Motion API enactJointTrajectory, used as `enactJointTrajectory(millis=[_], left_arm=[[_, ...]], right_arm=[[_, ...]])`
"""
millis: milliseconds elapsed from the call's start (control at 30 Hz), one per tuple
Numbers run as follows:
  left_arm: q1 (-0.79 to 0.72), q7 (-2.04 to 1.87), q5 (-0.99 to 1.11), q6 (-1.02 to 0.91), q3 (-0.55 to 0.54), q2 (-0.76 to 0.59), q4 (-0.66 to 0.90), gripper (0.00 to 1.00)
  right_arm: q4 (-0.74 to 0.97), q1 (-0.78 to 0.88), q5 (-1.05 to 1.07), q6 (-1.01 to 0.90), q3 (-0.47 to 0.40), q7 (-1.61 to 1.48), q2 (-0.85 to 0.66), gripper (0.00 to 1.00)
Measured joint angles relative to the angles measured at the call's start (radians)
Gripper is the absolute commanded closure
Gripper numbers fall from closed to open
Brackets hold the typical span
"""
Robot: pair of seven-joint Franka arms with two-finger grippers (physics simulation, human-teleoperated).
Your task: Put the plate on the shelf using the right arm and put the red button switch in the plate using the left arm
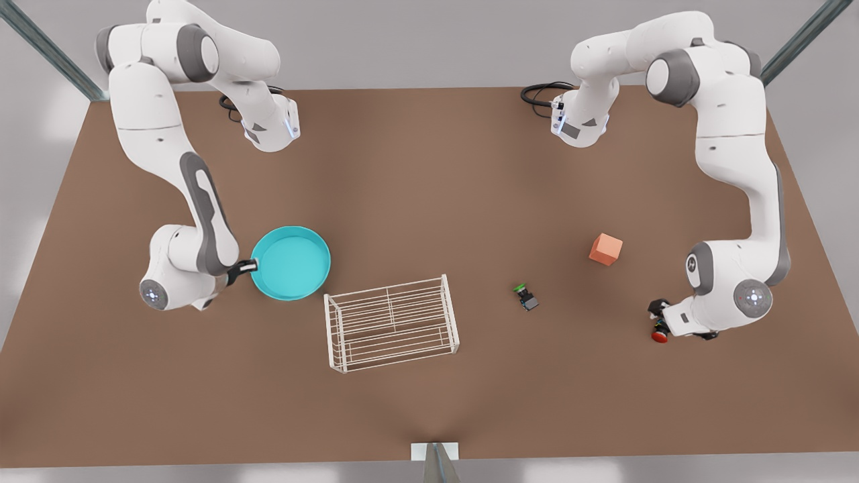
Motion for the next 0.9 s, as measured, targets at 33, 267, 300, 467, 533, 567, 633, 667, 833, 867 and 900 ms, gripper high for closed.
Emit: enactJointTrajectory(millis=[33,267,300,467,533,567,633,667,833,867,900], left_arm=[[0.006,0.003,0.0,0.005,0.0,0.007,0.0,0.0],[0.028,0.022,0.002,0.026,0.009,0.055,0.0,0.0],[0.032,0.025,0.002,0.028,0.01,0.061,0.0,0.0],[0.035,0.034,0.003,0.042,0.021,0.087,-0.001,0.0],[0.035,0.037,0.003,0.049,0.023,0.095,-0.001,0.0],[0.035,0.039,0.003,0.055,0.023,0.099,-0.001,0.0],[0.035,0.041,0.003,0.067,0.024,0.109,0.0,0.0],[0.035,0.042,0.004,0.073,0.024,0.114,0.0,0.0],[0.035,0.047,0.004,0.095,0.025,0.133,0.0,0.0],[0.034,0.048,0.004,0.097,0.025,0.134,0.001,0.0],[0.034,0.049,0.006,0.099,0.025,0.134,0.001,0.0]], right_arm=[[0.0,0.0,0.0,-0.023,0.0,-0.002,-0.009,0.87],[0.07,-0.001,-0.001,-0.231,-0.004,-0.006,-0.135,0.87],[0.108,-0.001,-0.001,-0.269,-0.005,-0.005,-0.141,0.87],[0.258,0.004,0.028,-0.423,0.016,0.018,-0.171,0.87],[0.329,0.027,0.06,-0.458,0.035,0.046,-0.159,0.87],[0.367,0.043,0.073,-0.471,0.039,0.063,-0.142,0.87],[0.448,0.088,0.102,-0.487,0.047,0.1,-0.091,0.87],[0.479,0.102,0.12,-0.486,0.05,0.12,-0.065,0.87],[0.553,0.169,0.163,-0.402,0.087,0.229,0.023,0.87],[0.596,0.172,0.166,-0.383,0.104,0.252,0.061,0.87],[0.622,0.176,0.169,-0.354,0.115,0.273,0.095,0.87]])
